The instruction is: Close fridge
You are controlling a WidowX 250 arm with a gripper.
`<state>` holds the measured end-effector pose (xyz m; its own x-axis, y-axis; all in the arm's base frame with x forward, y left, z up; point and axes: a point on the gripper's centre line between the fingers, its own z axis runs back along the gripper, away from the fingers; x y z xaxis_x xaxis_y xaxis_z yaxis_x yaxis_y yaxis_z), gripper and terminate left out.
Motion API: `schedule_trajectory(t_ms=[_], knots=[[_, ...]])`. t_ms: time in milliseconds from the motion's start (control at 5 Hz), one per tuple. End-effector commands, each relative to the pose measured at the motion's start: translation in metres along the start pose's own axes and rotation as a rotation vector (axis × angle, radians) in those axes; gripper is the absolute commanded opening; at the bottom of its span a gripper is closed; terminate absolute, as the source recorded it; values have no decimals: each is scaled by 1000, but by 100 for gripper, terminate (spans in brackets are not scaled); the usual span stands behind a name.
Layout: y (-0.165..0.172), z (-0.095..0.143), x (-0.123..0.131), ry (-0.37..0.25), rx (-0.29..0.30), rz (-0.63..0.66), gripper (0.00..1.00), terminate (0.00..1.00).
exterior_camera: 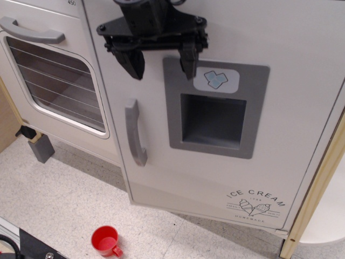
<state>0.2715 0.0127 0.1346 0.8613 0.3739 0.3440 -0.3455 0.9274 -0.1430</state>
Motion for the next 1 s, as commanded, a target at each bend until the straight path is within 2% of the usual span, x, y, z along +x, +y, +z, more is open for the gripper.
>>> schedule_trajectory(t_ms=[0,600,800], knots=[[5,7,26,-75,10,40,100,0],[9,7,45,-104,22,94,100,0],[9,8,48,-108,20,102,100,100]])
